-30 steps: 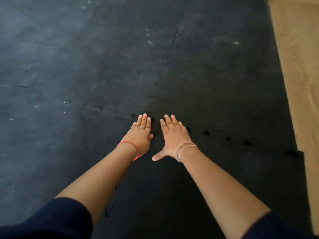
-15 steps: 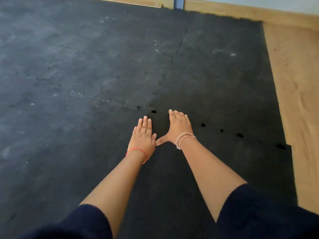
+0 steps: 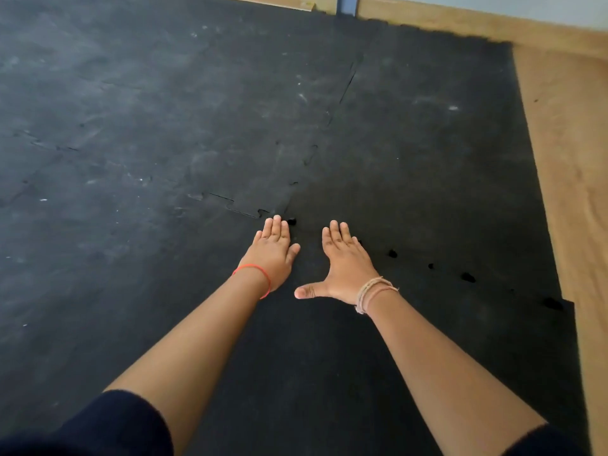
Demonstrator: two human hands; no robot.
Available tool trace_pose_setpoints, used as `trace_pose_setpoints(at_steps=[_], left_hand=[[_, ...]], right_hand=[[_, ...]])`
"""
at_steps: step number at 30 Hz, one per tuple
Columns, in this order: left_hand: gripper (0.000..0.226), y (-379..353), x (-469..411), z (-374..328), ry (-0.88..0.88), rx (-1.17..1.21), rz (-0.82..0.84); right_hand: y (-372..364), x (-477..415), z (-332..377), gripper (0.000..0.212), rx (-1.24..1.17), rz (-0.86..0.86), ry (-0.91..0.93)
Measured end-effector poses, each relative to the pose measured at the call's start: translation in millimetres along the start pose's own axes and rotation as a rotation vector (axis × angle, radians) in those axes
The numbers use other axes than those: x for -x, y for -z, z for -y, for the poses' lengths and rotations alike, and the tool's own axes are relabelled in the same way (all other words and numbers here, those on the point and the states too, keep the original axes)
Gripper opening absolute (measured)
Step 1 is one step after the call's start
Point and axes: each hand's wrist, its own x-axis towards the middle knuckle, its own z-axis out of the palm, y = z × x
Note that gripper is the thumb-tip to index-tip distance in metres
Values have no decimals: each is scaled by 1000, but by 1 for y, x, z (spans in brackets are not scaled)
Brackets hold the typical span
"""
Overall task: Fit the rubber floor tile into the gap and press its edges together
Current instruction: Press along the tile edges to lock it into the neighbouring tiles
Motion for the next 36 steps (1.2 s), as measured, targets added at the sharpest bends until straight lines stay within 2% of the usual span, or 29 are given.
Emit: trace_pose_setpoints(at_steps=[4, 7, 10, 14, 17, 20, 26, 29, 31, 33, 36], left_hand=[[56, 3, -14, -3, 59, -68, 138], [61, 10, -20, -18, 169, -158, 231], [54, 28, -25, -27, 194, -170, 272], [61, 18, -9, -11, 73, -95, 207], [61, -3, 7, 4, -32, -51, 55], [59, -9, 1, 9, -28, -29, 16], [61, -4, -5, 2, 25, -106, 80], [63, -1, -6, -1, 56, -122, 120], [62, -2, -4, -5, 71, -123, 90], [61, -8, 2, -9, 83, -79, 16], [64, -24, 24, -22, 75, -16, -34]], right_hand=[[-4, -4, 1, 142, 86, -7, -11], [5, -10, 7, 143, 127, 86, -40], [13, -9, 14, 144, 156, 151, -68], [12, -1, 13, 139, 79, 104, -35], [5, 6, 11, 130, 122, 80, -14], [0, 6, 11, 127, 145, 107, -6], [4, 6, 9, 133, 63, 148, 11], [9, 4, 6, 127, 30, 186, 29], [17, 0, 3, 116, -38, 222, 30], [16, 3, 1, 106, -50, 181, 22], [3, 31, -6, 105, 43, 39, -10]])
